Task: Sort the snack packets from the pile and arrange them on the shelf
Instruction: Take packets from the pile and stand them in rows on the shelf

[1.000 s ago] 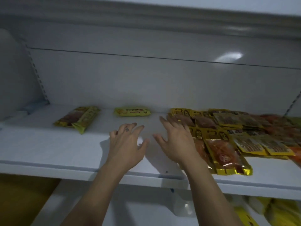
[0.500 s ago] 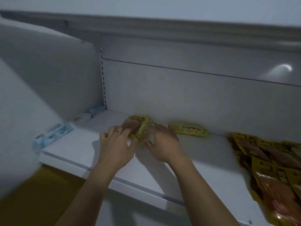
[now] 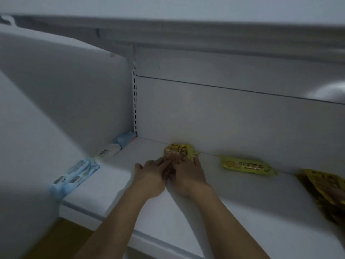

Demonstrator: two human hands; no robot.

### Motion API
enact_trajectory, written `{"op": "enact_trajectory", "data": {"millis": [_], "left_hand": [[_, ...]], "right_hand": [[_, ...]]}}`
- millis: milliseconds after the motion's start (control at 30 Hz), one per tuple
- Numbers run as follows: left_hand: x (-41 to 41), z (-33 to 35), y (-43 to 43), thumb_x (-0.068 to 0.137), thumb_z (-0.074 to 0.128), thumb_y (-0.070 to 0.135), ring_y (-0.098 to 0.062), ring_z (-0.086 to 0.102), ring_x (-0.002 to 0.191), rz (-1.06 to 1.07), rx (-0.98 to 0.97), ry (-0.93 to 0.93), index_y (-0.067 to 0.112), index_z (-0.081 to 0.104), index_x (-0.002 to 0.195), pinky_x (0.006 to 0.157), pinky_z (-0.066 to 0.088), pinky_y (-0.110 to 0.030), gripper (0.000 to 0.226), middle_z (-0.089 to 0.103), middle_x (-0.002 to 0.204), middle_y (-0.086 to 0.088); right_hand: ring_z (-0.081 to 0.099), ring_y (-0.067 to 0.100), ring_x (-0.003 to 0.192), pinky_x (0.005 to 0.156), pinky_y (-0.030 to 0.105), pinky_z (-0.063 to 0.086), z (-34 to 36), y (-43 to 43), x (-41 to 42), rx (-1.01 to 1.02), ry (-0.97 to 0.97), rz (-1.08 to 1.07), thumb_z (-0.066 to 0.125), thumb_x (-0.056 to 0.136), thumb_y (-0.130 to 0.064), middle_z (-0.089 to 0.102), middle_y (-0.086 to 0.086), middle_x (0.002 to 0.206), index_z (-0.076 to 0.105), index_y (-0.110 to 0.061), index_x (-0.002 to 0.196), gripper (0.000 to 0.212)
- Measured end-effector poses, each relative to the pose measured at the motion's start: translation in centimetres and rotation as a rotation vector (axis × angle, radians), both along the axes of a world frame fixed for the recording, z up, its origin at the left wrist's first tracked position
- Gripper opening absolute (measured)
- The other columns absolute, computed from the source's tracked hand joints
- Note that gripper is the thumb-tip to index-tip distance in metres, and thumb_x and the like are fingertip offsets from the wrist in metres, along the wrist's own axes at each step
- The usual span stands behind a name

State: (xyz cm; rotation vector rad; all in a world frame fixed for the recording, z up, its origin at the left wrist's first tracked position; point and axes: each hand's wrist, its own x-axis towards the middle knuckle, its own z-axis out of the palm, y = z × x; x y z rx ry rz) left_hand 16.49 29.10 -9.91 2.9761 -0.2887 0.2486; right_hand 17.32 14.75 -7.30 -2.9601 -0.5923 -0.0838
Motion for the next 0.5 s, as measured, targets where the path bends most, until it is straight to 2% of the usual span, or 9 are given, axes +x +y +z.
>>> {"op": "enact_trajectory", "data": {"millis": [67,133,167,200,233,333,433,500], "left_hand": [[0.7,-0.9,0.2,0.082,0.004,0.055,-0.023,0.053,0.123,-0.011,-0.014,-0.063,0.037,0.053,0.136,0.082,0.033,-0.039,0.074,0.049,0.147,0.010],[1.3,-1.5,0.0,0.086,0.025,0.048,-0.029,0.067,0.088,-0.030,-0.029,-0.214,0.030,0.072,0.105,0.069,0.037,-0.040,0.054,0.071,0.112,0.003],[1.5,-1.8,0.0,0.086,0.033,0.045,-0.029,0.067,0.074,-0.027,-0.035,-0.262,0.027,0.074,0.092,0.063,0.035,-0.038,0.045,0.073,0.095,0.002],[1.7,-2.0,0.0,0.086,0.035,0.043,-0.029,0.066,0.070,-0.016,-0.039,-0.293,0.026,0.073,0.086,0.062,0.033,-0.037,0.041,0.071,0.086,0.001],[1.5,-1.7,-0.2,0.087,0.034,0.044,-0.029,0.065,0.074,-0.010,-0.065,-0.253,0.026,0.071,0.090,0.065,0.032,-0.037,0.042,0.070,0.086,0.001],[1.3,-1.1,-0.2,0.086,0.022,0.043,-0.025,0.056,0.103,0.051,-0.123,-0.132,0.031,0.057,0.120,0.075,0.026,-0.036,0.050,0.065,0.105,0.004],[1.1,-0.9,0.3,0.080,0.028,0.039,-0.027,0.054,0.103,0.058,-0.226,-0.117,0.025,0.058,0.115,0.070,0.018,-0.035,0.047,0.065,0.103,0.002],[1.2,-1.1,0.6,0.081,0.039,0.036,-0.029,0.055,0.099,0.055,-0.318,-0.122,0.019,0.059,0.109,0.070,0.018,-0.034,0.039,0.064,0.101,-0.002]], "right_hand": [[0.020,0.014,0.146,0.119,0.052,0.004,-0.5,-0.2,0.4,-0.011,-0.034,-0.005,0.033,0.094,-0.046,0.029,-0.013,0.158,0.026,-0.036,0.152,0.060],[0.024,0.014,0.144,0.119,0.051,0.005,-0.6,-0.2,0.6,0.017,-0.032,-0.005,0.033,0.093,-0.045,0.036,-0.014,0.154,0.029,-0.040,0.150,0.057],[0.027,0.015,0.142,0.119,0.051,0.006,-0.6,-0.2,0.6,0.032,-0.025,-0.009,0.035,0.094,-0.043,0.040,-0.014,0.152,0.032,-0.041,0.148,0.054],[0.031,0.017,0.140,0.119,0.050,0.007,-0.6,-0.2,0.6,0.044,-0.027,-0.014,0.038,0.095,-0.041,0.045,-0.013,0.148,0.037,-0.041,0.145,0.050],[0.034,0.020,0.137,0.118,0.050,0.008,-0.7,-0.2,0.5,0.046,-0.026,-0.026,0.040,0.095,-0.040,0.050,-0.010,0.144,0.042,-0.040,0.142,0.047],[0.034,0.028,0.136,0.118,0.048,0.007,-0.8,-0.2,0.2,0.019,-0.002,-0.062,0.041,0.095,-0.042,0.056,-0.002,0.137,0.053,-0.032,0.130,0.038],[0.033,0.027,0.138,0.119,0.049,0.000,-1.1,-0.1,-0.1,0.023,0.006,-0.068,0.042,0.097,-0.040,0.058,0.000,0.134,0.051,-0.028,0.129,0.036],[0.036,0.025,0.135,0.119,0.053,-0.001,-1.0,-0.2,-0.4,0.039,-0.002,-0.063,0.044,0.096,-0.040,0.059,-0.001,0.131,0.045,-0.031,0.135,0.040]]}}
